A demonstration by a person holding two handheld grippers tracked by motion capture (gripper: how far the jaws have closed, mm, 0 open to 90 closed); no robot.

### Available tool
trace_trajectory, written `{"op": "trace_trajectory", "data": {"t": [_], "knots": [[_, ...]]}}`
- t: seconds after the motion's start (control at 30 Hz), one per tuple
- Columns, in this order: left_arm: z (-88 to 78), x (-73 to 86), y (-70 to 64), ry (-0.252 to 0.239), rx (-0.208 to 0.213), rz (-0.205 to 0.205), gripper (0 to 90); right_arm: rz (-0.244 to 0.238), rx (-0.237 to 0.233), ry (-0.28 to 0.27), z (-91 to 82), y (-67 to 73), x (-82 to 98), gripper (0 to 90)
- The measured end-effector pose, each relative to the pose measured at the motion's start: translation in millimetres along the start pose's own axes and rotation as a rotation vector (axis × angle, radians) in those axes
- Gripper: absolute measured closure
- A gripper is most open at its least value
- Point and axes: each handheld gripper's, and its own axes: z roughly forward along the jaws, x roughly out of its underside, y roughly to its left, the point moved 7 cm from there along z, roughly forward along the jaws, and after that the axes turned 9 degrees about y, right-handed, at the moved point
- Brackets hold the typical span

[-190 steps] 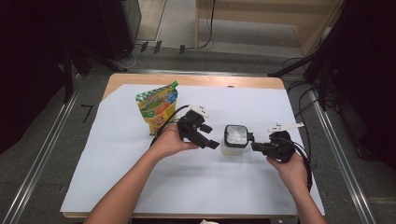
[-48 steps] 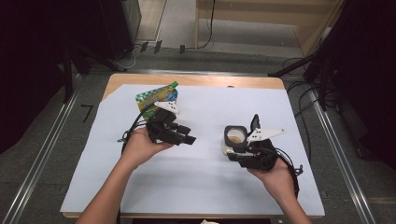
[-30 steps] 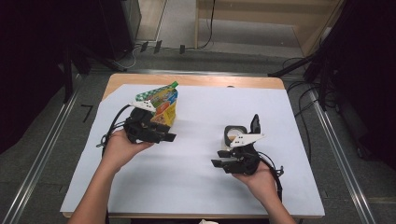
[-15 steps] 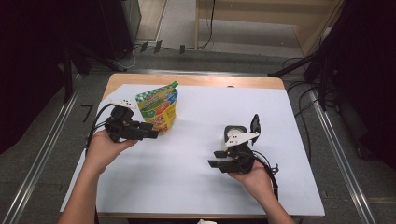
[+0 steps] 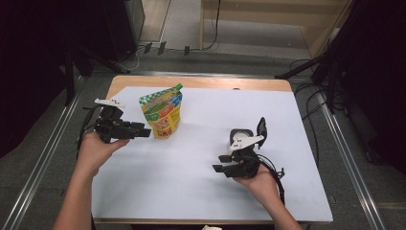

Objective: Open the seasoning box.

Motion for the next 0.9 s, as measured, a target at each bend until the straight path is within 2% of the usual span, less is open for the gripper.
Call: {"op": "trace_trajectory", "data": {"t": [0.17, 0.3, 0.43, 0.53, 0.67, 0.73, 0.9], "knots": [[0.8, -8.4, 7.0, -0.018, -0.036, -0.007, 47.7, -0.004, -0.004, 0.002, 1.9, 0.7, -1.0, 55.2], [5.1, -17.6, 15.8, -0.03, -0.049, -0.015, 47.6, -0.003, 0.002, 0.015, 3.1, 0.3, 1.0, 55.1], [11.1, -26.8, 19.4, -0.05, -0.043, -0.021, 48.4, -0.003, 0.003, 0.013, 4.2, 1.6, 2.5, 55.0], [16.8, -33.9, 20.2, -0.059, -0.054, -0.016, 50.9, 0.003, 0.005, 0.018, 4.5, 2.5, 5.0, 55.0], [22.8, -42.0, 22.4, -0.071, -0.062, -0.034, 54.4, 0.003, 0.009, 0.005, 4.1, 3.0, 5.6, 54.3], [25.9, -45.5, 23.2, -0.067, -0.065, -0.042, 61.4, 0.002, 0.005, -0.006, 4.3, 3.9, 5.1, 53.3], [30.3, -57.6, 21.6, -0.075, -0.056, -0.05, 69.2, -0.003, 0.006, -0.007, 1.9, 6.1, 0.6, 49.8]]}}
